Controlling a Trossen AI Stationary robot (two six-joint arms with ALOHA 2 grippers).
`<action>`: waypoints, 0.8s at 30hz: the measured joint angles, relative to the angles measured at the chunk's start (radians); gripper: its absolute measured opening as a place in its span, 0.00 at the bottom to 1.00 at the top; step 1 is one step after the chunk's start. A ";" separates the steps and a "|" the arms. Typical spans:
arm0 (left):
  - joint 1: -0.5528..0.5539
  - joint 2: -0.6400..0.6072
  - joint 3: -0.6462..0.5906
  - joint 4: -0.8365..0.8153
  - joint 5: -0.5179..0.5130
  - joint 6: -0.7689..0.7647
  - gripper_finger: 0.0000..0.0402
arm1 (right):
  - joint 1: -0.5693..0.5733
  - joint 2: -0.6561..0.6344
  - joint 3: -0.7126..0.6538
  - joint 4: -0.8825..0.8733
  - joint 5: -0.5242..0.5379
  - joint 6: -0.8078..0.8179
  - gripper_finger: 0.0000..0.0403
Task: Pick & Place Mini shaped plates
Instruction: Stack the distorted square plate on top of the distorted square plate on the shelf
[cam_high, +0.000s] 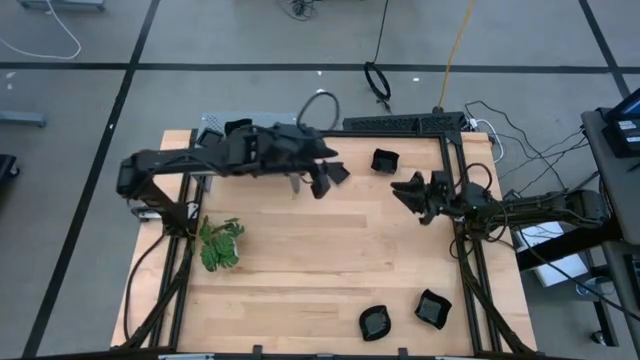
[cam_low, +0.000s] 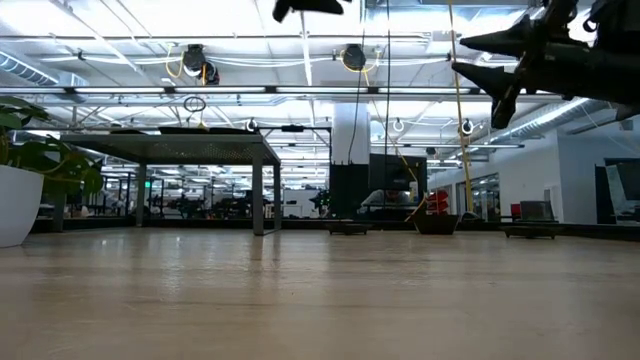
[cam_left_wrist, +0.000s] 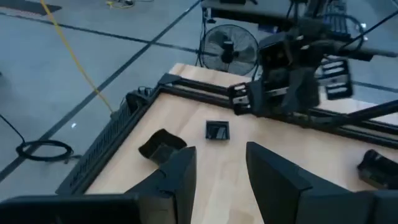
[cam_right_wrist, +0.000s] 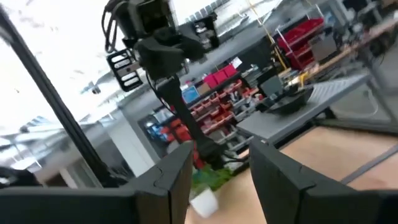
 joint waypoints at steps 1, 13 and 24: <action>0.000 -0.015 0.000 -0.011 0.000 0.000 0.36 | 0.000 0.000 0.000 0.004 0.003 0.023 0.36; -0.022 -0.129 0.000 -0.020 0.001 -0.002 0.36 | -0.042 0.003 0.168 -0.363 0.176 -0.116 0.36; -0.035 -0.142 0.000 -0.022 0.004 0.001 0.36 | -0.205 0.147 0.529 -1.326 0.183 -0.474 0.37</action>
